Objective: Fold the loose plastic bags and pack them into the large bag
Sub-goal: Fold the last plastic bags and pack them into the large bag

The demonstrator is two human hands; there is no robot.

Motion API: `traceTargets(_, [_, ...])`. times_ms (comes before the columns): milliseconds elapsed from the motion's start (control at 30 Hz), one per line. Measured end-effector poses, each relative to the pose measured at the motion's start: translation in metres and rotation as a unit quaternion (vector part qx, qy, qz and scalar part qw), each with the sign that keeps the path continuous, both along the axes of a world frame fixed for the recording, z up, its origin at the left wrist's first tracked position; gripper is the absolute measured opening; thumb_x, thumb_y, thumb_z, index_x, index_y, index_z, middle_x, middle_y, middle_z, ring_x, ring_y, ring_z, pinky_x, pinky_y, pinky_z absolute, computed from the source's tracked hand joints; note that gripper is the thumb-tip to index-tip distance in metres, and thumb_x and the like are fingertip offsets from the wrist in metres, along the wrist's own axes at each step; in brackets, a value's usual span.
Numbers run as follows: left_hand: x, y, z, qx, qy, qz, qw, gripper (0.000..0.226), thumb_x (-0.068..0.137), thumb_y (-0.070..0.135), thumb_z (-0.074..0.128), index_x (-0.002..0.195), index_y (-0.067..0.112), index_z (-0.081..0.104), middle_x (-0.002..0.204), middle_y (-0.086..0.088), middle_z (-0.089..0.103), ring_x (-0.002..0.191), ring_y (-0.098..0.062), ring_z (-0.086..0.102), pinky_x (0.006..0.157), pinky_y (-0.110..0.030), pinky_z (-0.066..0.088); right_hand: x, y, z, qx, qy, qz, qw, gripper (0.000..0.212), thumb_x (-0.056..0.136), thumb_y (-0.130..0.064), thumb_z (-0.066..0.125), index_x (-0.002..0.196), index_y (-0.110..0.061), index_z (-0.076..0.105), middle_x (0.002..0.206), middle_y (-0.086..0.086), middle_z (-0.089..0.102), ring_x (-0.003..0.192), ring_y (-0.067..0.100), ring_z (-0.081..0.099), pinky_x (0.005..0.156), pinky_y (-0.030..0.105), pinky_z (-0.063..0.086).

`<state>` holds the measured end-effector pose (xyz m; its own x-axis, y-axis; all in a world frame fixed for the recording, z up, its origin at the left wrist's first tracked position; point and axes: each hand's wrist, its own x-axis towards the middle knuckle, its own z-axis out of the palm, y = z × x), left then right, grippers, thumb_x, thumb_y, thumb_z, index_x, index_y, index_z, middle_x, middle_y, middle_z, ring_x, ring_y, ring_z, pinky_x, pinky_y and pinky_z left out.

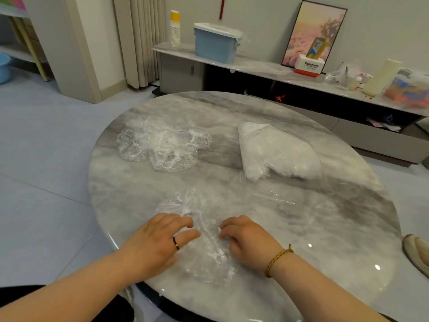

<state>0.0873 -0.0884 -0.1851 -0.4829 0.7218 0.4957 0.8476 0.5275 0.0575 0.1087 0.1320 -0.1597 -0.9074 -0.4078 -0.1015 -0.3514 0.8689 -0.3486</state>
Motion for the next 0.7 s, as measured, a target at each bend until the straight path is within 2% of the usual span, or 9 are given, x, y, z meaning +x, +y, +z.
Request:
traceTargets(167, [0.008,0.007,-0.005,-0.076,-0.051,-0.058,0.994,0.030,0.066,0.022,0.045,0.092,0.026,0.059,0.090,0.010,0.054,0.077,-0.007,0.048,0.072,-0.020,0.035,0.004,-0.003,0.010,0.081,-0.028,-0.001,0.996,0.037,0.096,-0.014,0.036,0.129,-0.013,0.051,0.139,-0.002,0.040,0.121,0.020,0.043,0.098,0.028,0.038])
traceTargets(233, [0.005,0.005,-0.005,-0.077,-0.107,-0.026,0.991,0.029,0.066,0.029,0.042,0.071,0.034,0.070,0.070,0.020,0.064,0.064,0.000,0.058,0.067,-0.013,0.041,0.004,0.001,0.013,0.102,-0.036,-0.013,0.994,0.036,0.095,-0.014,0.036,0.128,-0.013,0.051,0.137,-0.002,0.040,0.117,0.021,0.046,0.094,0.027,0.041])
traceTargets(300, [0.004,0.003,-0.001,-0.034,-0.183,0.033,0.982,0.030,0.073,0.027,0.043,0.075,0.037,0.072,0.076,0.029,0.065,0.068,0.009,0.062,0.066,0.001,0.039,0.002,0.006,0.015,0.114,-0.039,-0.018,0.993,0.037,0.094,-0.013,0.037,0.128,-0.015,0.052,0.137,-0.002,0.040,0.117,0.020,0.046,0.092,0.025,0.041])
traceTargets(367, [-0.001,-0.002,0.000,0.048,-0.292,0.064,0.953,0.035,0.089,0.012,0.048,0.091,0.038,0.070,0.094,0.037,0.056,0.089,0.016,0.055,0.076,0.009,0.031,0.001,0.010,0.018,0.122,-0.032,-0.018,0.992,0.039,0.094,-0.010,0.038,0.130,-0.018,0.050,0.137,-0.003,0.041,0.119,0.018,0.043,0.095,0.023,0.038])
traceTargets(467, [-0.007,-0.010,-0.003,0.131,-0.520,0.076,0.840,0.039,0.089,0.018,0.058,0.068,0.049,0.069,0.075,0.031,0.065,0.077,0.012,0.058,0.073,-0.002,0.040,0.002,0.012,0.024,0.111,-0.007,0.015,0.994,0.056,0.087,-0.003,0.041,0.139,-0.023,0.035,0.149,-0.005,0.025,0.131,0.015,0.028,0.104,0.019,0.023])
traceTargets(533, [-0.010,-0.010,0.003,0.163,-0.568,0.080,0.803,0.012,0.078,0.036,0.061,0.072,0.036,0.071,0.080,0.014,0.071,0.077,0.001,0.062,0.077,-0.014,0.045,0.005,0.012,0.026,0.137,-0.007,0.042,0.990,0.072,0.084,-0.002,0.043,0.146,-0.027,0.016,0.155,-0.008,0.001,0.140,0.012,0.008,0.112,0.021,0.007])
traceTargets(600, [-0.014,-0.011,0.004,0.193,-0.594,0.078,0.777,0.023,0.067,0.040,0.057,0.082,0.029,0.071,0.093,0.011,0.073,0.092,-0.004,0.065,0.085,-0.014,0.046,0.006,0.008,0.023,0.168,-0.016,0.047,0.985,0.074,0.086,-0.011,0.048,0.147,-0.030,0.011,0.156,-0.006,-0.006,0.143,0.015,0.000,0.113,0.024,-0.004])
traceTargets(667, [-0.016,-0.011,0.004,0.217,-0.610,0.073,0.759,0.026,0.061,0.043,0.059,0.079,0.028,0.072,0.092,0.011,0.073,0.092,-0.003,0.066,0.086,-0.013,0.046,0.006,0.001,0.016,0.161,0.067,0.059,0.983,0.064,0.075,-0.029,0.066,0.136,-0.027,0.044,0.151,0.001,0.028,0.138,0.024,0.029,0.112,0.034,0.014])
traceTargets(700, [-0.016,-0.009,0.005,0.221,-0.617,0.072,0.752,0.021,0.061,0.041,0.060,0.073,0.030,0.073,0.088,0.012,0.073,0.088,-0.001,0.066,0.084,-0.011,0.047,0.006,-0.001,0.014,0.146,0.107,0.066,0.981,0.054,0.061,-0.038,0.074,0.113,-0.028,0.065,0.134,0.000,0.053,0.123,0.026,0.051,0.104,0.037,0.033])
